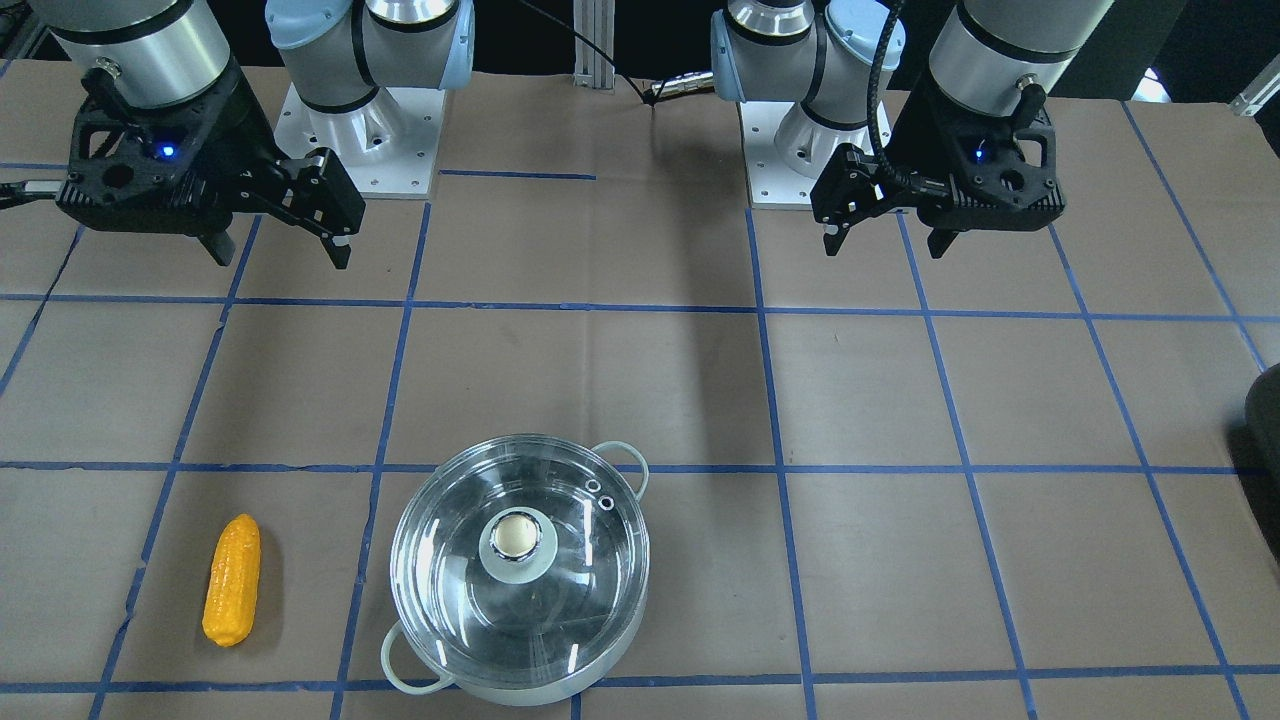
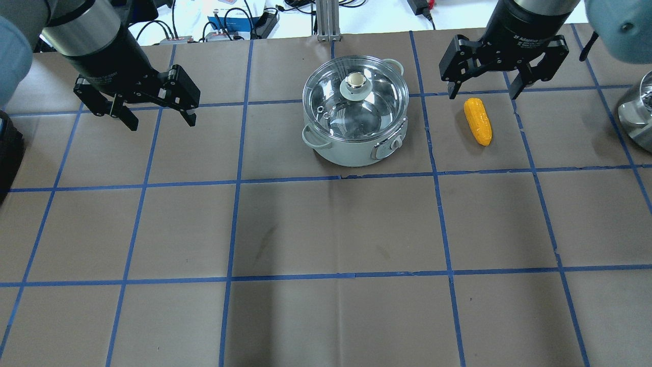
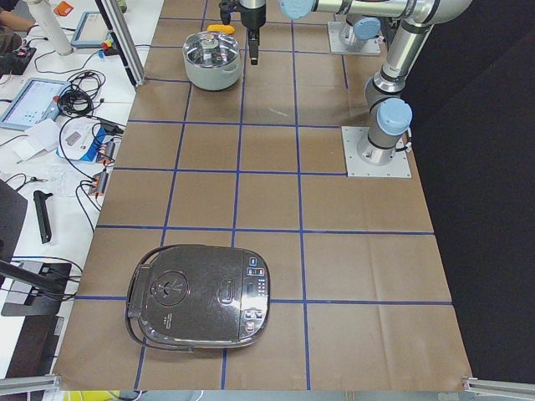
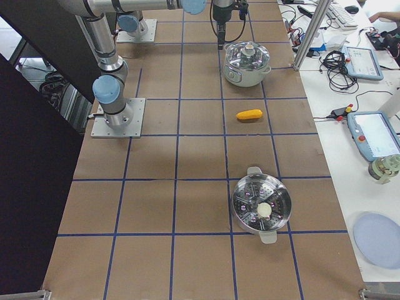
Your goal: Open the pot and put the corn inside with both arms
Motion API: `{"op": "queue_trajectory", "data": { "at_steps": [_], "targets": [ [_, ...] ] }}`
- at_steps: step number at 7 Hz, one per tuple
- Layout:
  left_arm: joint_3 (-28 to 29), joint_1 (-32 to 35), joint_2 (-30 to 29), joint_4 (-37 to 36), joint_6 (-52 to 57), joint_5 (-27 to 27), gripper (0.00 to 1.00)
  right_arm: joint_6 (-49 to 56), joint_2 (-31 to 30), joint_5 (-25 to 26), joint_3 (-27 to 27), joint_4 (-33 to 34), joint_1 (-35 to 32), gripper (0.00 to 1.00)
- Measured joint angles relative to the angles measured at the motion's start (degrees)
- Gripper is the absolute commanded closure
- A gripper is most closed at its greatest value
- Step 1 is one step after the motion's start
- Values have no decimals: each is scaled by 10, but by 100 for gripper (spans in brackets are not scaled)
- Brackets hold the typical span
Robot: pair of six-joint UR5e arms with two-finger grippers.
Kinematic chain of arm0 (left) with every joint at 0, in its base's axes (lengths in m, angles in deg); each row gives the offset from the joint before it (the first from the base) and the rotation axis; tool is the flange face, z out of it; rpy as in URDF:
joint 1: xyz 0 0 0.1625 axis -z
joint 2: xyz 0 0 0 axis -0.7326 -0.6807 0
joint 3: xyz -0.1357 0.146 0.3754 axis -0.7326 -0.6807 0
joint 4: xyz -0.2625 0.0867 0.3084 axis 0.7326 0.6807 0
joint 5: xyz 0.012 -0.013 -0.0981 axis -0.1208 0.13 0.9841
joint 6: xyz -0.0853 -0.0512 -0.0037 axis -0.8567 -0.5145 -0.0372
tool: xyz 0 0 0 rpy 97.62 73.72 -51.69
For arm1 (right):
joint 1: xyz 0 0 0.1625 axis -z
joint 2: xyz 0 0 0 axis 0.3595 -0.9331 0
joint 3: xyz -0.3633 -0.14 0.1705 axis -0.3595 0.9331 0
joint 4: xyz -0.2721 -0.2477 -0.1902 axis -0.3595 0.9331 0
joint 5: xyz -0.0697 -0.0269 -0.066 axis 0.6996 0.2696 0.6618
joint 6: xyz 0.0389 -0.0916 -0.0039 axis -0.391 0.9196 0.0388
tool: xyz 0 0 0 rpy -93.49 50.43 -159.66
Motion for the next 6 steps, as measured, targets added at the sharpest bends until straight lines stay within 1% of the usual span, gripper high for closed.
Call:
{"op": "queue_trajectory", "data": {
  "at_steps": [4,5,6],
  "targets": [
    [7,2,-5,0,-1,0,0,1,0,2,0,1,1,0],
    [17,6,-15,-4,-4,3,0,15,1,8,0,4,7,0],
    [34,20,-29,-12,-9,6,0,43,5,14,0,7,28,0]
  ]
}}
